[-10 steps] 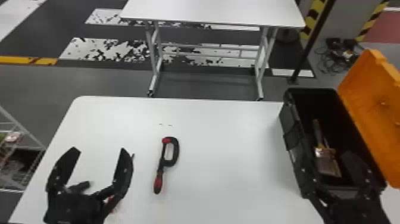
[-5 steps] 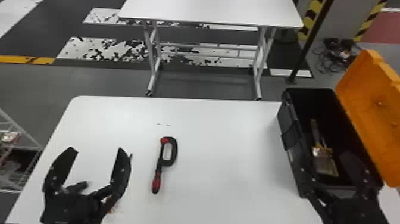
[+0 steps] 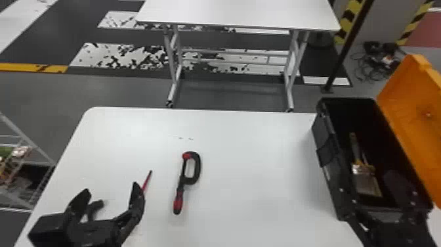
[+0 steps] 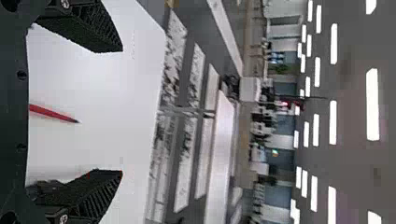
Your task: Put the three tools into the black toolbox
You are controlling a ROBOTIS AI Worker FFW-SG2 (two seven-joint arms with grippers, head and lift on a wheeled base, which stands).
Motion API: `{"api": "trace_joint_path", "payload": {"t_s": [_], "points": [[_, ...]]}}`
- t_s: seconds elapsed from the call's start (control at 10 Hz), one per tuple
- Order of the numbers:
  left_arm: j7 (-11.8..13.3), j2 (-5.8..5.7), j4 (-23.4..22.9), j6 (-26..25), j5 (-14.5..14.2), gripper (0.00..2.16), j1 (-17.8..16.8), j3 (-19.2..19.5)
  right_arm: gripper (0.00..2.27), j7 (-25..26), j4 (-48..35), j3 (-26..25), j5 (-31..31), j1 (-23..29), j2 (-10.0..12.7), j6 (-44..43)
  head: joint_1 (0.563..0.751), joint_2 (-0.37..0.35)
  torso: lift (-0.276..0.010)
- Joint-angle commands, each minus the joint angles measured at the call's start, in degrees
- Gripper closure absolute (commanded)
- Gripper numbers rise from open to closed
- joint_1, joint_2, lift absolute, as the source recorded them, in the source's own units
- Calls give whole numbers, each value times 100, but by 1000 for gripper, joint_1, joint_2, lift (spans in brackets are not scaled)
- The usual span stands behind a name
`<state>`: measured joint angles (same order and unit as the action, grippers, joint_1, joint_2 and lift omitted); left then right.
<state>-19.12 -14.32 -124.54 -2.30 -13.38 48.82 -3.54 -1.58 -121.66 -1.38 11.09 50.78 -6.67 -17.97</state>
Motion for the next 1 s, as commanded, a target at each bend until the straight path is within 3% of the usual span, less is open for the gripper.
{"api": "trace_joint_path", "payload": {"t_s": [0.0,0.2,0.3,0.6,0.7,0.9], "points": [[75,17,-229,-1050,-261,76,-22,196,164,0,46,-2,25,-16,-9,-18,695,38,-51],[1112,255,-616,-3177,-1008,70,-22,1075,164,-9,73,-72,112,-16,-27,-18,695,37,-51],[1182,369,-827,-3950,-1228,70,-22,1444,164,-9,99,-108,139,-7,-36,-18,695,35,-51],[1007,580,-1222,-5919,-1808,80,-13,2288,167,-9,161,-143,192,2,-36,-88,695,108,-51],[919,641,-1336,-6323,-1843,80,-13,2411,164,-9,178,-143,192,-7,-36,-106,695,134,-51],[866,685,-1319,-6675,-1914,83,-92,2552,164,-9,204,-134,192,-7,-36,-158,695,160,-51]]}}
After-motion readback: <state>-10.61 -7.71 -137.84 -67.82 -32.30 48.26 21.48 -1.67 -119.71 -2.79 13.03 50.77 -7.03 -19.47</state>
